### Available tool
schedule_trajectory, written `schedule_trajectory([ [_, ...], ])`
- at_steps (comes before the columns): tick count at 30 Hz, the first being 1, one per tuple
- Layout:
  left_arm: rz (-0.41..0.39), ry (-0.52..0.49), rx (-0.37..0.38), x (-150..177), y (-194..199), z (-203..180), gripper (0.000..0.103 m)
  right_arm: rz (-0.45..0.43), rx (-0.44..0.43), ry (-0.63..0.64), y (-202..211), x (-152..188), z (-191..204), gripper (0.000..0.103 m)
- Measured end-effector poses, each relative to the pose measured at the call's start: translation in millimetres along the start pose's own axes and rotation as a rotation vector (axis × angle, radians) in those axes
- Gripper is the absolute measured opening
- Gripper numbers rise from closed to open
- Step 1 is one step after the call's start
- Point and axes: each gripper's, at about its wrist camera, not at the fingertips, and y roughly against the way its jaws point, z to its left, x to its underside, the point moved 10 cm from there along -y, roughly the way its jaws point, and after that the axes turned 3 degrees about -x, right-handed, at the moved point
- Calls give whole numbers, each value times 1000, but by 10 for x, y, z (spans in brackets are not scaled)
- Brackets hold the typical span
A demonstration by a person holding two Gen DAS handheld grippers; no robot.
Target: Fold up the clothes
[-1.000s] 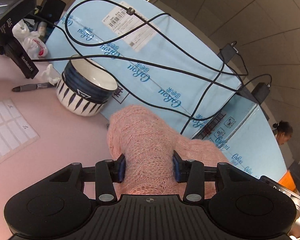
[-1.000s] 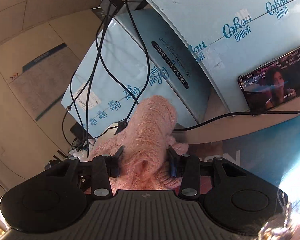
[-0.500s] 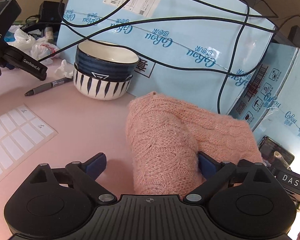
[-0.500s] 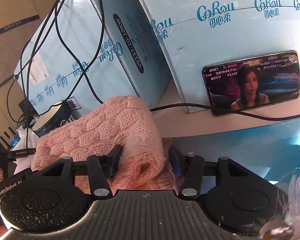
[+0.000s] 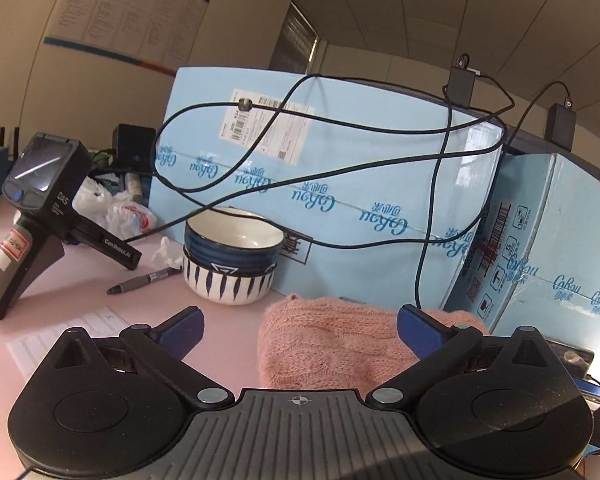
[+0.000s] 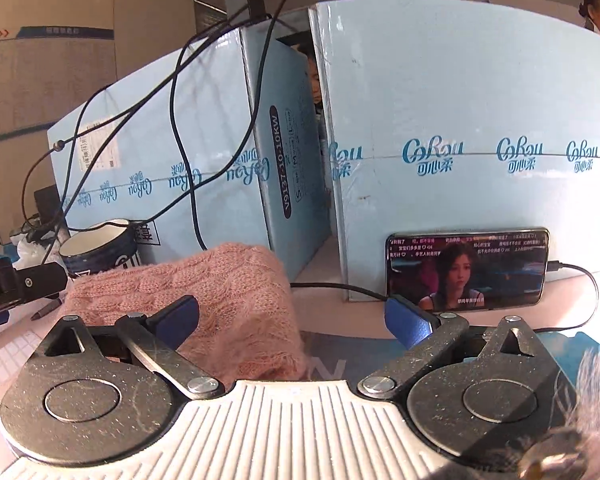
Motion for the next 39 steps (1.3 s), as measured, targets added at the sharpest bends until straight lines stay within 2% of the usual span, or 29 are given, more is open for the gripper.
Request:
schedule_trajectory([
  [4, -26, -57, -35, 41, 118, -143, 103, -34, -16, 22, 104, -25, 4, 103],
  [7, -22, -55, -86, 103, 237, -146, 103, -54, -31, 39, 178, -35, 5, 103],
  [10, -82, -109, -172, 136, 380, -113, 103, -51, -70, 73, 228, -7, 30, 103],
  [13, -135, -165, -254, 139, 458, -80, 103, -84, -84, 98, 277, -18, 22, 103],
  [17, -149, -216, -243, 152, 446, -152, 103, -202, -61, 208, 395, -85, 74, 103],
  [21, -197, -235, -290, 116, 488, -142, 103, -249, -83, 211, 458, -116, 57, 103],
  [24, -226, -234, -309, 90, 518, -126, 103, -262, -113, 185, 485, -128, 31, 103],
  [29, -235, -229, -311, 96, 557, -142, 103, -285, -169, 215, 539, -124, 138, 103],
  [39, -243, -230, -273, 108, 586, -192, 103, -277, -174, 191, 520, -123, 113, 103],
])
